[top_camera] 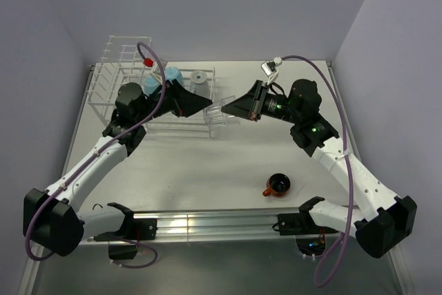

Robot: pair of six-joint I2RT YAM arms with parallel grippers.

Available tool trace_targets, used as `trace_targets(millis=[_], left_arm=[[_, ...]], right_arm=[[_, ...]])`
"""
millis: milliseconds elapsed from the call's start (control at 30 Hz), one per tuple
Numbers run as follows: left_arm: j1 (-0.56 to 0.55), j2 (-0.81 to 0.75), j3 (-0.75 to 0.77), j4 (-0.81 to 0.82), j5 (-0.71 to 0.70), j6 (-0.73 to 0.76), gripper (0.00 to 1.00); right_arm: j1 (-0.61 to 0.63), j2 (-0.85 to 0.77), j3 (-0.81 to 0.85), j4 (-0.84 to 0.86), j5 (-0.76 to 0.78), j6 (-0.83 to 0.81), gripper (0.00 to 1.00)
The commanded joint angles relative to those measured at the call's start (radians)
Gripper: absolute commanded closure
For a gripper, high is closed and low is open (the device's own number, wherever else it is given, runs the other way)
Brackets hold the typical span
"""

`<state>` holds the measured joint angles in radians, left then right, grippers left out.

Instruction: Load the cups into the dish rack

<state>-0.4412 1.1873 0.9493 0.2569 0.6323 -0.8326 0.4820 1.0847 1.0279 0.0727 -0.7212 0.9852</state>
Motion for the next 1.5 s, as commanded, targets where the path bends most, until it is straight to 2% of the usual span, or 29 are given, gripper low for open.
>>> trace_targets(millis=[0, 400, 633, 767, 1267, 1467], left_arm=[[-0.013, -0.012, -0.035, 0.177, 0.132, -0.065, 0.01], [-0.019, -0.023, -0.148, 0.484, 0.276, -0.237, 0.01], [-0.040, -0.031, -0.165, 0.492, 0.299, -0.232, 0.01], [-0.059, -0.043, -0.161, 0.438, 0.290, -0.195, 0.01], [-0.059, -0.049, -0.087, 0.280, 0.159, -0.112, 0.01], [-0.059, -0.026, -0.081, 0.295, 0.158, -0.125, 0.01]], right_arm=[[0.007, -0.006, 0.017, 0.199, -0.020, 0.058, 1.00], [0.007, 0.060, -0.017, 0.381, -0.026, 0.167, 1.00], [0.007, 0.078, -0.008, 0.375, -0.009, 0.152, 1.00], [0.006, 0.086, 0.000, 0.361, -0.003, 0.144, 1.00], [0.006, 0.072, -0.034, 0.342, -0.015, 0.116, 1.00], [0.006, 0.073, -0.043, 0.341, -0.035, 0.110, 1.00]])
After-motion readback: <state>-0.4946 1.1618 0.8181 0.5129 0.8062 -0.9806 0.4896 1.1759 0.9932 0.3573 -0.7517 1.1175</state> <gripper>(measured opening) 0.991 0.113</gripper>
